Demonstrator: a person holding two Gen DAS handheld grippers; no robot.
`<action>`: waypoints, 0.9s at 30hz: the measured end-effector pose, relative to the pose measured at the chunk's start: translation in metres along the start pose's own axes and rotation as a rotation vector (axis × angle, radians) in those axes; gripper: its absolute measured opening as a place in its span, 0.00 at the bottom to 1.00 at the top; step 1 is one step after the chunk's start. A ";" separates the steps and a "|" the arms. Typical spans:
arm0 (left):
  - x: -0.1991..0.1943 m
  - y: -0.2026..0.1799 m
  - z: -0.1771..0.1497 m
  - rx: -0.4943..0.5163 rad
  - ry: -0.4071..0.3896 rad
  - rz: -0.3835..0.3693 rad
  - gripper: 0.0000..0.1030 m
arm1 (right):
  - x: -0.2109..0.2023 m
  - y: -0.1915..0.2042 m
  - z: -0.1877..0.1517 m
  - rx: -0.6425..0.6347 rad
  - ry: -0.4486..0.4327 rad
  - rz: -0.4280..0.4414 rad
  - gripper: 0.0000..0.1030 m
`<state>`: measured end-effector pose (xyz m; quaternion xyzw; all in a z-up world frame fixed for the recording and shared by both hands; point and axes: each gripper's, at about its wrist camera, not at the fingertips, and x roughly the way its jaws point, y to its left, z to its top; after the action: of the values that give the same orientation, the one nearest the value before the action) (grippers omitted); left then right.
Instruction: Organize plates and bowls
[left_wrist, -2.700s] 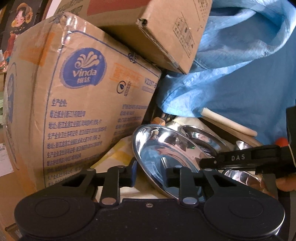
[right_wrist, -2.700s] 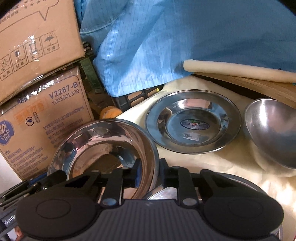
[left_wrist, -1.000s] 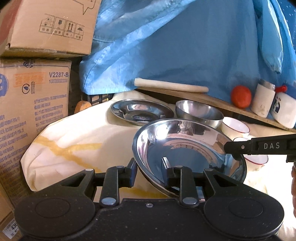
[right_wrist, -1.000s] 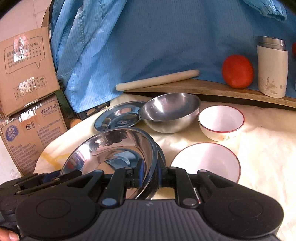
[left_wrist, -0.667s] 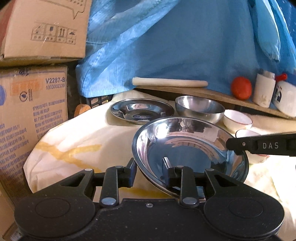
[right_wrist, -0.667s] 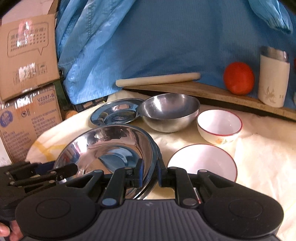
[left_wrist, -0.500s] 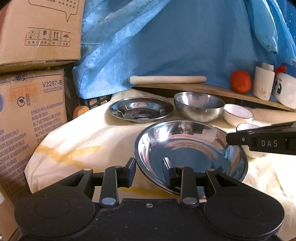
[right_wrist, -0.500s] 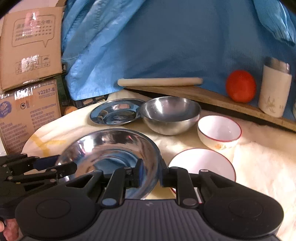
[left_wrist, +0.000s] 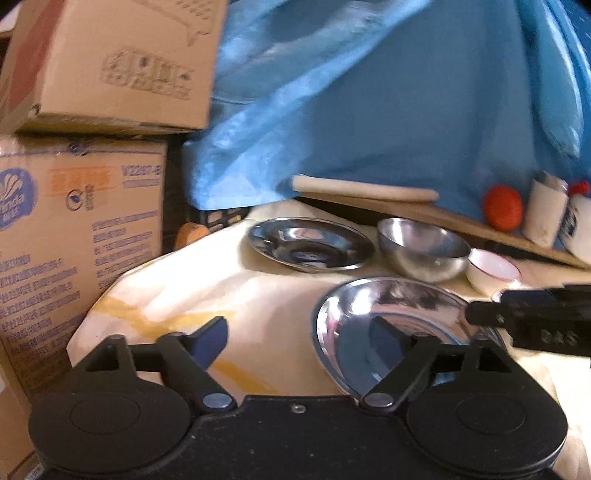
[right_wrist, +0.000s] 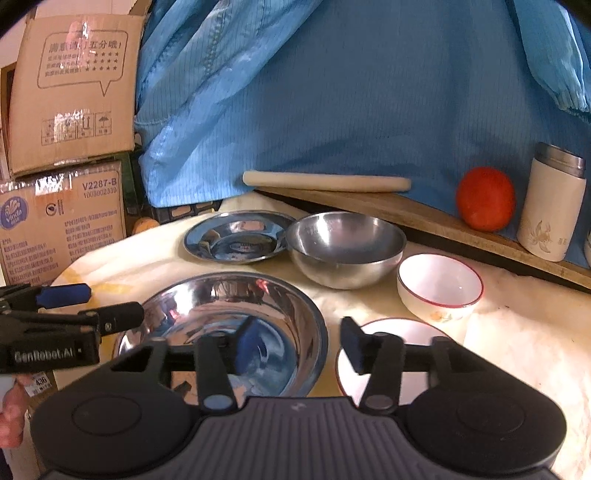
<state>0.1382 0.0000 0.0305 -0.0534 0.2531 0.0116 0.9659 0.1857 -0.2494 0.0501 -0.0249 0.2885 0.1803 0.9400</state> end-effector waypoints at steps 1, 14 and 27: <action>0.002 0.004 0.002 -0.018 0.004 0.000 0.89 | 0.000 0.000 0.001 0.000 -0.007 0.001 0.67; 0.054 0.047 0.040 -0.256 0.030 0.004 0.99 | 0.022 -0.003 0.055 -0.035 -0.135 0.010 1.00; 0.113 0.065 0.047 -0.415 0.077 -0.010 0.99 | 0.103 -0.025 0.120 0.014 0.028 0.202 1.00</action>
<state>0.2563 0.0697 0.0092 -0.2530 0.2816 0.0565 0.9239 0.3370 -0.2210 0.0918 0.0083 0.3037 0.2716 0.9132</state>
